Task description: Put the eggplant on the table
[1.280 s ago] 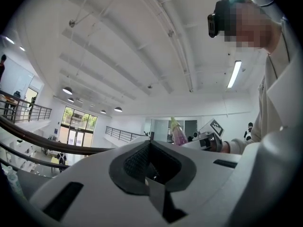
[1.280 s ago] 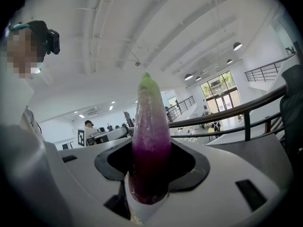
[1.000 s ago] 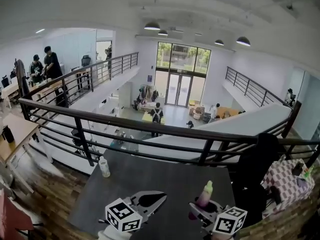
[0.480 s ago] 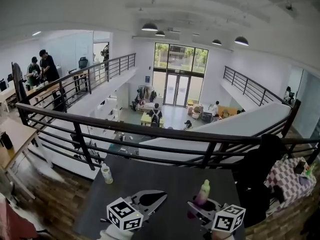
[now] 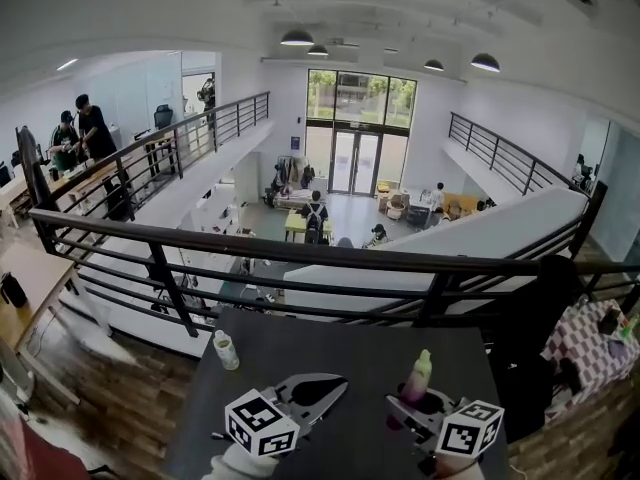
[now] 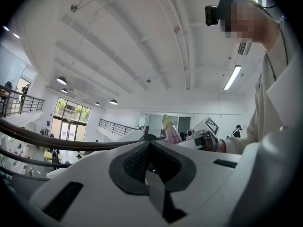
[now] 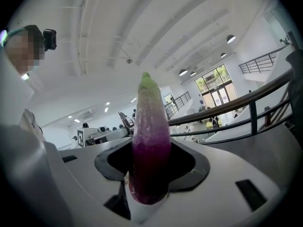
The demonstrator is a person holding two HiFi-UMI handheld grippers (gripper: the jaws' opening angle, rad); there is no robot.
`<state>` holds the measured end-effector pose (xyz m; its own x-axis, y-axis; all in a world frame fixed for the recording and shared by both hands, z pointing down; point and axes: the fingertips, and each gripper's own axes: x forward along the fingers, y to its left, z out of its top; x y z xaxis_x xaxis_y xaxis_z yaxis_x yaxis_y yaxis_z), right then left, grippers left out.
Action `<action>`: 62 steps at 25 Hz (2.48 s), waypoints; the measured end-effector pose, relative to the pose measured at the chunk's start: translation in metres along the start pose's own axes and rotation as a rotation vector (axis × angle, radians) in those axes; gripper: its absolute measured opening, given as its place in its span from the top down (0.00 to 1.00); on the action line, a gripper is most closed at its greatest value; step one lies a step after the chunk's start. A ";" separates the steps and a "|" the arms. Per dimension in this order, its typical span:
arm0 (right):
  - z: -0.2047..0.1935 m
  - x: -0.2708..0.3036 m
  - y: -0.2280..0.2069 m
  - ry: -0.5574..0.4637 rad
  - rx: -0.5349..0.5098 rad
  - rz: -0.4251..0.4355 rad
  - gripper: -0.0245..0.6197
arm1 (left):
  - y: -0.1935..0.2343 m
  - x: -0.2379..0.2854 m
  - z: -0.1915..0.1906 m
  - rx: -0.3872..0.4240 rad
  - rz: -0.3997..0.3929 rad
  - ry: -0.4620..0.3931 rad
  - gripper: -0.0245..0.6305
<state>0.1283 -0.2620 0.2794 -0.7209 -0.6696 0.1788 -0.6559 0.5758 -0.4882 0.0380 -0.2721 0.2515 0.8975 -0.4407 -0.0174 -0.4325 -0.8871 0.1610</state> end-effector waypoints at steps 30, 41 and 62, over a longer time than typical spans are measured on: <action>0.006 0.006 -0.020 0.081 0.036 0.046 0.63 | 0.014 -0.014 -0.014 -0.044 0.075 0.005 0.95; -0.035 0.036 -0.022 0.150 0.043 0.005 0.63 | 0.047 -0.047 -0.045 -0.120 0.126 0.031 0.95; -0.101 0.039 -0.055 0.264 0.152 -0.041 0.63 | 0.046 -0.041 -0.129 -0.271 0.105 0.119 0.95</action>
<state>0.1134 -0.2719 0.3996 -0.7411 -0.5343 0.4064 -0.6585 0.4609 -0.5950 -0.0076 -0.2773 0.3872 0.8598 -0.4948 0.1263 -0.4990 -0.7615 0.4136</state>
